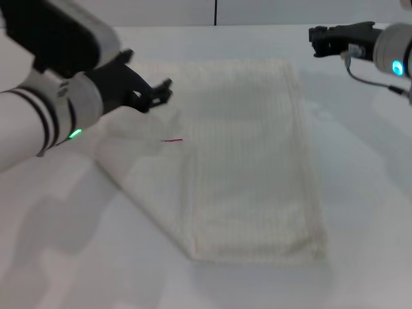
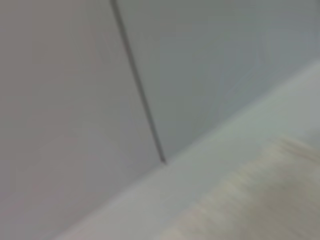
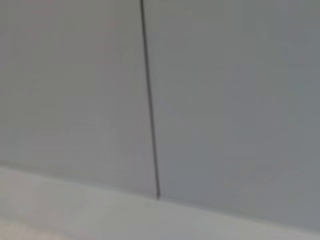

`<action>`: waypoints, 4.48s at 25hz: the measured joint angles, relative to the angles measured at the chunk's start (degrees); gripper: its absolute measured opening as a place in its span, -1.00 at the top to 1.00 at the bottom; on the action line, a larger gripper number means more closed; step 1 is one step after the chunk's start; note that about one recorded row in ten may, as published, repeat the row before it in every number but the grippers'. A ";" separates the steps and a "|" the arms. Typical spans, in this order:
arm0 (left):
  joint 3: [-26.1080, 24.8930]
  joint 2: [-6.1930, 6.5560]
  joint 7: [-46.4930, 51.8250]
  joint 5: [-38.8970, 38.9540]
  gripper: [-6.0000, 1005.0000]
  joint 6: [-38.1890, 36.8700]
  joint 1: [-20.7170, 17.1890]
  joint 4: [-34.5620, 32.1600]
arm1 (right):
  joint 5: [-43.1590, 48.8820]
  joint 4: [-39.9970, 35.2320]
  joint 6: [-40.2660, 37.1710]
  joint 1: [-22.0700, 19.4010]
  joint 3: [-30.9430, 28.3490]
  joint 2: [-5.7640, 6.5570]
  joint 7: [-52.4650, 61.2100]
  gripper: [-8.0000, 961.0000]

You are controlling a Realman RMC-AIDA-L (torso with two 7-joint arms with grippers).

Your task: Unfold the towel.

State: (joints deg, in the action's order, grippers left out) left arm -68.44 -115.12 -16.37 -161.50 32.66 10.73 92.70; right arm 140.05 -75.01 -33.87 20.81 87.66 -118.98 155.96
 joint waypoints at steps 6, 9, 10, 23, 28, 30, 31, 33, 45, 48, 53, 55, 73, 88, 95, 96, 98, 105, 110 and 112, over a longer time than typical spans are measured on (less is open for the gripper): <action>-5.64 -3.11 -12.85 10.69 -0.58 11.86 4.28 -2.56 | 6.05 10.95 -18.22 15.81 -12.25 0.17 2.16 0.86; -5.85 -3.00 -13.39 12.70 -0.58 14.19 5.78 -4.41 | 9.76 16.44 -22.20 21.99 -14.06 0.38 3.93 0.93; -5.79 -3.03 -13.43 12.76 -0.58 14.93 6.12 -4.95 | 11.11 18.21 -23.38 23.85 -14.58 0.38 4.25 0.95; -4.39 -3.45 -14.13 15.75 -0.57 16.29 10.15 -12.19 | 14.49 32.84 -22.34 32.96 -14.66 0.03 4.88 0.99; -3.49 -3.47 -14.20 16.14 -0.57 14.58 11.33 -15.17 | 14.33 36.56 -22.05 34.49 -14.64 0.04 4.85 0.99; -2.95 -3.51 -14.09 16.16 -0.57 14.33 11.57 -15.64 | 14.32 38.09 -21.79 35.02 -14.63 0.03 4.68 0.99; -2.71 -3.52 -14.00 16.20 -0.57 14.22 11.66 -15.81 | 14.32 38.74 -21.55 35.23 -14.55 0.02 4.62 0.99; -2.50 -3.53 -13.90 16.27 -0.57 13.97 11.72 -16.01 | 14.32 39.86 -20.98 35.62 -14.20 -0.02 4.59 0.99; -1.63 -3.53 -13.86 16.32 -0.56 12.22 11.90 -17.25 | 14.28 43.15 -19.63 36.53 -13.88 -0.08 4.49 0.99; -1.53 -3.53 -13.86 16.32 -0.56 11.59 12.04 -17.65 | 14.35 43.51 -19.55 36.66 -13.90 -0.10 4.42 0.99; -1.51 -3.55 -13.86 16.38 -0.55 11.03 12.72 -18.89 | 14.43 44.09 -19.22 36.96 -13.13 -0.11 4.37 0.99; -1.44 -3.59 -13.86 16.85 -0.55 10.55 13.12 -19.66 | 14.38 44.30 -19.18 37.10 -12.90 -0.11 4.36 0.99; -4.30 -3.44 -11.22 19.12 0.01 12.85 16.20 -23.50 | 14.27 44.52 -19.21 37.05 -12.52 -0.19 4.35 0.99; -4.72 -3.26 -10.46 18.64 0.80 16.86 13.97 -16.61 | 14.30 44.09 -19.39 36.76 -12.52 -0.20 4.34 0.99; -5.12 -3.27 -4.63 12.96 0.89 22.09 10.64 -7.64 | 14.33 44.11 -19.54 36.75 -12.52 -0.20 4.35 0.99; -5.01 -3.27 -3.67 11.86 0.89 23.06 10.08 -6.17 | 14.34 44.08 -19.62 36.74 -12.52 -0.20 4.35 0.99; -4.66 -3.27 -1.34 9.27 0.89 25.05 8.74 -2.95 | 14.36 44.02 -19.67 36.76 -12.52 -0.20 4.35 0.99; -1.78 -3.34 9.09 -2.08 0.89 34.48 6.40 5.19 | 14.37 43.55 -19.81 36.74 -12.52 -0.20 4.35 0.99; -1.26 -3.21 12.73 -3.79 0.89 39.39 6.65 5.52 | 14.37 43.38 -20.08 36.70 -12.53 -0.20 4.35 0.99; -1.42 -3.21 13.77 -3.86 0.89 40.60 6.44 5.71 | 14.41 43.37 -20.14 36.69 -12.52 -0.20 4.35 0.99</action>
State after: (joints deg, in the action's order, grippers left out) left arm -69.86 -118.33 -2.60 -165.36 73.26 17.17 98.41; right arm 154.46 -31.64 -54.01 57.50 75.14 -119.18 160.31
